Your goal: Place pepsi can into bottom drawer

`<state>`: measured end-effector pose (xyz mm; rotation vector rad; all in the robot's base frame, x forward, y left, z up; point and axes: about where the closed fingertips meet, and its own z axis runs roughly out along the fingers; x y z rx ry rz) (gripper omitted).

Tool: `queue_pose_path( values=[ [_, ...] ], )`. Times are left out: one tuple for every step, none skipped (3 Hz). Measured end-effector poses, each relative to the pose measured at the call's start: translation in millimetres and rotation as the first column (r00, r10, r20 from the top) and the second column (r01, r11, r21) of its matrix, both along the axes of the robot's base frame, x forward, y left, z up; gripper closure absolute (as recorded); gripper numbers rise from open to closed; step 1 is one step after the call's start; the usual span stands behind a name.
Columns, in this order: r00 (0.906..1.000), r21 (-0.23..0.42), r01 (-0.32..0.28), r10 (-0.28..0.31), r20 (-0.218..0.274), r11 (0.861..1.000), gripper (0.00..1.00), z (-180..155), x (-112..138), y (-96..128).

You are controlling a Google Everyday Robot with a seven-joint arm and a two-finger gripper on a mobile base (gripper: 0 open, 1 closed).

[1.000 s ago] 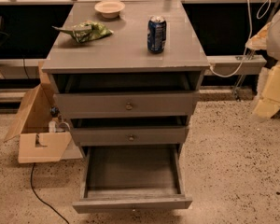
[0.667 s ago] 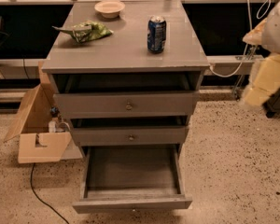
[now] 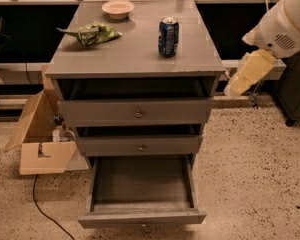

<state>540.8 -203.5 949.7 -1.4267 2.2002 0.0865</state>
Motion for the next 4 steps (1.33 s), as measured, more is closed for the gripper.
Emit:
queue_pose_path(
  values=[
    [0.9949, 0.073, 0.079, -0.083, 0.058, 0.994, 0.0, -21, 49, 14],
    [0.9877, 0.101, 0.101, -0.112, 0.109, 0.99, 0.0, -16, 66, 17],
    [0.9877, 0.102, 0.101, -0.112, 0.109, 0.99, 0.0, -16, 66, 17],
    [0.985, 0.134, 0.084, -0.103, 0.138, 0.987, 0.0, -20, 96, 34]
  ],
)
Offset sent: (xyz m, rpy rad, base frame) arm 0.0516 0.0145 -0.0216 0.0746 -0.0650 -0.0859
